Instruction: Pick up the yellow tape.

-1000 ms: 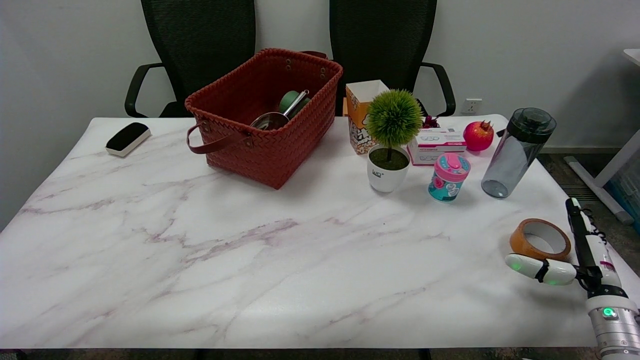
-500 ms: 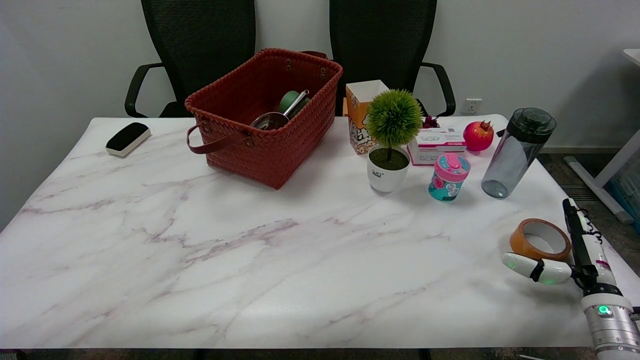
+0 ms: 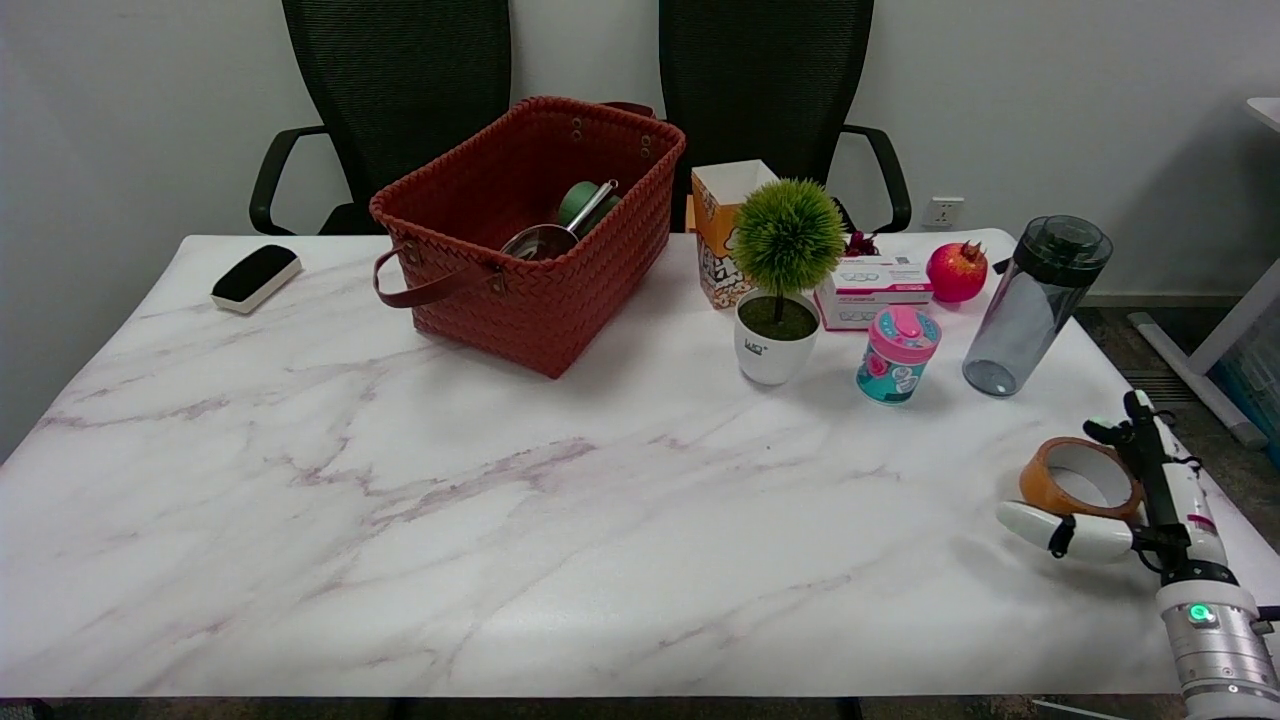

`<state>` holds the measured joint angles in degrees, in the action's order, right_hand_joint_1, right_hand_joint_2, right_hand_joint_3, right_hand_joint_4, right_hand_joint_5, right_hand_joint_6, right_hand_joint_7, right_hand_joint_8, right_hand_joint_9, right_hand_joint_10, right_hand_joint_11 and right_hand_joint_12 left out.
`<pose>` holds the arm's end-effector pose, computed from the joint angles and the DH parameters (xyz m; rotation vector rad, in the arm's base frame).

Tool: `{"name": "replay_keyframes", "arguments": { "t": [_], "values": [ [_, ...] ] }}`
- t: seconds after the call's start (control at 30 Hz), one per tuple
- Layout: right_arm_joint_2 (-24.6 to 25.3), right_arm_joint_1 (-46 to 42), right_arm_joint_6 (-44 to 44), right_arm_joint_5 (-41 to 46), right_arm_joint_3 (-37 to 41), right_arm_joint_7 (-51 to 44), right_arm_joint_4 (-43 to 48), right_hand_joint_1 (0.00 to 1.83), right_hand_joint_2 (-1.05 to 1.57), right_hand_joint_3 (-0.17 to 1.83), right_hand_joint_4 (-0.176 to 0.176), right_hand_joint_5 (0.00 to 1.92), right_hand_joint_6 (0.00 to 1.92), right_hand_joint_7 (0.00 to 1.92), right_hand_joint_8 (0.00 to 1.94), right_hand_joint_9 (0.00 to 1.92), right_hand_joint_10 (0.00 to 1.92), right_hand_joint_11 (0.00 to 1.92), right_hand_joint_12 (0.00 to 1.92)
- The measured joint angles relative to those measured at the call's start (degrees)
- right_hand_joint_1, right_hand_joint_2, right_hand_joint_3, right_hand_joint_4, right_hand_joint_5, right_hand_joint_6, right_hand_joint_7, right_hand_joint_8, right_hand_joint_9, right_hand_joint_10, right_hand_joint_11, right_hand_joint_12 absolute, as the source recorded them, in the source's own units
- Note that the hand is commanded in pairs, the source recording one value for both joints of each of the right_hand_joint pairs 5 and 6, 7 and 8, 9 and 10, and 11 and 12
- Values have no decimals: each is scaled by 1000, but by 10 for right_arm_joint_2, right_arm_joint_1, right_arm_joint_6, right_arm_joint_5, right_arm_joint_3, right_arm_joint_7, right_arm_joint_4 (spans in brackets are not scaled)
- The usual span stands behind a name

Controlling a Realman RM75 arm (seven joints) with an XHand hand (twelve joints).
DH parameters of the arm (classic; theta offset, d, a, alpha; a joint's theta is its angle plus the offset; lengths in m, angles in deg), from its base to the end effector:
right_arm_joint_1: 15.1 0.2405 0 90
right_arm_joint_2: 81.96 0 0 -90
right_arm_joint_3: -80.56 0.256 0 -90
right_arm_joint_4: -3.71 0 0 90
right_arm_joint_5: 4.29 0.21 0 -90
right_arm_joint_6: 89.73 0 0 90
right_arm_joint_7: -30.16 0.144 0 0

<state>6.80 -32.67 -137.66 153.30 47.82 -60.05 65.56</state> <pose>-0.3558 -0.1030 0.4917 0.8673 -0.3977 0.9538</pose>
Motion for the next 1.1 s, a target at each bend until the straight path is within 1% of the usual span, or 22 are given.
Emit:
{"name": "replay_keyframes", "arguments": {
  "t": [0.03,0.07,0.1,0.13,0.2,0.3,0.37,0.43,0.53,0.67,0.73,0.8,1.1],
  "values": [
    [-1,2,-3,0,1,-1,-3,1176,68,576,0,157,157,623,623,332,332,1621,1621],
    [-2,4,-6,2,2,-2,-6,1191,139,573,0,229,229,749,749,406,406,1761,1761],
    [-2,6,-8,2,3,-2,-9,1198,189,555,0,268,268,866,866,455,455,1855,1855],
    [-3,8,-12,2,4,-3,-12,1197,213,547,0,284,284,903,903,487,487,1910,1910],
    [-5,15,-21,2,6,-5,-21,1200,332,487,0,370,370,993,993,597,597,1920,1920],
    [-7,23,-32,2,10,-6,-32,1198,533,382,0,486,486,1050,1050,784,784,1920,1920],
    [-7,28,-40,2,12,-7,-40,1190,666,369,0,553,553,1073,1073,840,840,1920,1920],
    [-8,32,-46,2,15,-8,-47,1187,735,376,0,590,590,1087,1087,867,867,1920,1920],
    [-9,38,-55,1,18,-9,-57,1187,894,380,0,676,676,1149,1149,959,959,1920,1920],
    [-10,43,-64,1,21,-9,-65,1171,946,390,0,720,720,1199,1199,1020,1020,1920,1920],
    [-11,46,-70,0,22,-10,-70,1143,1003,397,0,777,777,1273,1273,1118,1118,1920,1920],
    [-11,48,-75,0,24,-10,-73,1130,1027,402,0,810,810,1303,1303,1151,1151,1920,1920],
    [-12,55,-100,-2,26,-11,-72,1128,983,465,0,824,824,1311,1311,1159,1159,1920,1920]
  ]
}}
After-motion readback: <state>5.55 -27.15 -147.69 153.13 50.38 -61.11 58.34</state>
